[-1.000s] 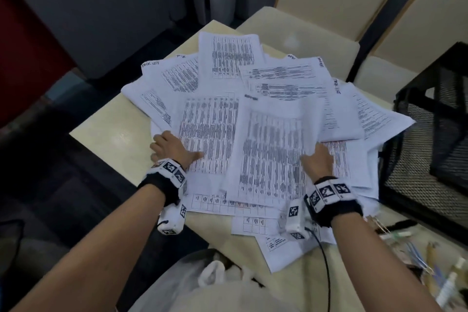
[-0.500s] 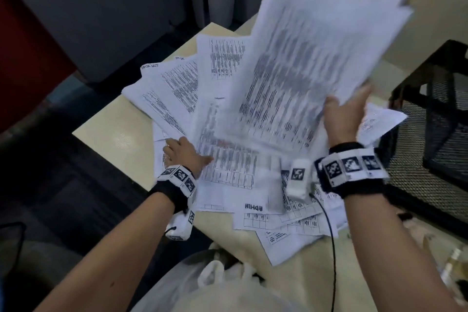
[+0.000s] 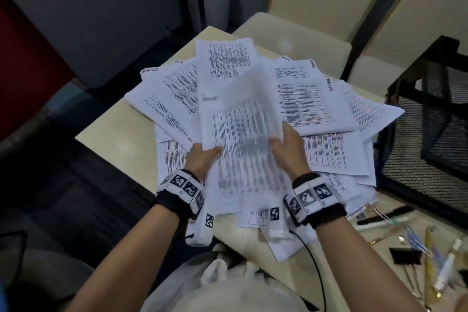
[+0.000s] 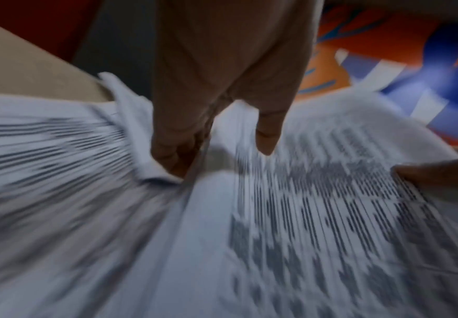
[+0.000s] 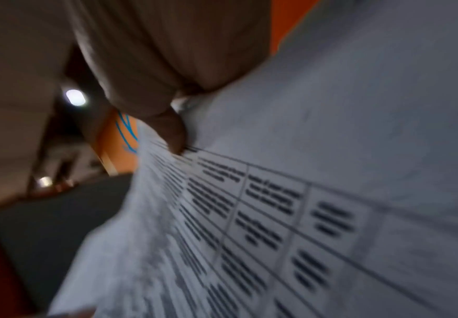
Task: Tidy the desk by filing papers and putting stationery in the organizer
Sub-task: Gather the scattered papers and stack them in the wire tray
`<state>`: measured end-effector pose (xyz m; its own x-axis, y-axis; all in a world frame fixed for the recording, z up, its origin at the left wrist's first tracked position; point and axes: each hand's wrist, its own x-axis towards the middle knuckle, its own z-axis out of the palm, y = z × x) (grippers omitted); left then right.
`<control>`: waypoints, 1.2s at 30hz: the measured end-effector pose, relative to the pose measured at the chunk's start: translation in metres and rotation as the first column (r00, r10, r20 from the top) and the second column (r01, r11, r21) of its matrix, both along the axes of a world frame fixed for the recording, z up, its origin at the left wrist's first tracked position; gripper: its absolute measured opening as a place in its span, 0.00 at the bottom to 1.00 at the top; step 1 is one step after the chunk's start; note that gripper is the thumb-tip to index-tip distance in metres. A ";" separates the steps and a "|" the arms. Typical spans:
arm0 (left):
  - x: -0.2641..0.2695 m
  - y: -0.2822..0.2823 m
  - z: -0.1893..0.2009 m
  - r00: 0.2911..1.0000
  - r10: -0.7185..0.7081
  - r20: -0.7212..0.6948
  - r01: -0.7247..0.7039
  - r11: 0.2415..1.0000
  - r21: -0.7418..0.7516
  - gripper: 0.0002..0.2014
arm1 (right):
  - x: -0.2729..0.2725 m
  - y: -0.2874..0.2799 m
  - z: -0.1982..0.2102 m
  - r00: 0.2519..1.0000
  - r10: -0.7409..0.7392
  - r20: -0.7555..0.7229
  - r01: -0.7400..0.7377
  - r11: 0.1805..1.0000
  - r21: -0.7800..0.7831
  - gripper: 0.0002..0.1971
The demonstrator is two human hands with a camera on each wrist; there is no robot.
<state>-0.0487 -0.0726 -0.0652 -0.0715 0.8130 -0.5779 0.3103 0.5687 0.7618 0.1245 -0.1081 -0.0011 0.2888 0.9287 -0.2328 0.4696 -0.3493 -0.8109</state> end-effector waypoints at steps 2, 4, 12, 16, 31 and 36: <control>0.009 0.005 0.034 0.992 0.018 0.123 -0.037 0.987 0.157 0.24 | 0.011 0.001 0.039 0.999 -0.040 -0.027 0.046 0.960 0.276 0.15; 0.021 0.014 0.082 0.964 0.000 0.267 -0.110 0.911 0.398 0.09 | 0.023 0.005 0.071 0.990 -0.097 -0.100 0.135 0.839 0.527 0.12; 0.042 0.030 0.159 0.873 -0.271 0.406 -0.083 0.738 0.670 0.26 | 0.059 0.003 0.097 0.884 -0.123 -0.451 0.421 0.630 0.653 0.28; 0.045 0.020 0.127 0.894 -0.266 0.359 0.007 0.812 0.584 0.36 | 0.060 -0.007 0.063 0.881 -0.183 -0.437 0.401 0.779 0.482 0.21; 0.208 0.028 0.225 0.797 -0.436 0.417 0.024 0.713 0.701 0.10 | 0.185 -0.065 0.099 0.885 -0.385 -0.261 0.465 0.719 0.517 0.10; 0.309 0.017 0.233 0.722 -0.583 0.372 0.314 0.756 0.574 0.23 | 0.278 -0.089 0.117 0.701 -0.707 -0.095 0.628 0.548 0.553 0.14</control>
<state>0.2606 -0.0556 0.1678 0.5598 0.8284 0.0191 -0.0666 0.0220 0.9975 0.4023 -0.1969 0.1160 0.8641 0.4092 0.2931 0.3845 -0.1608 -0.9090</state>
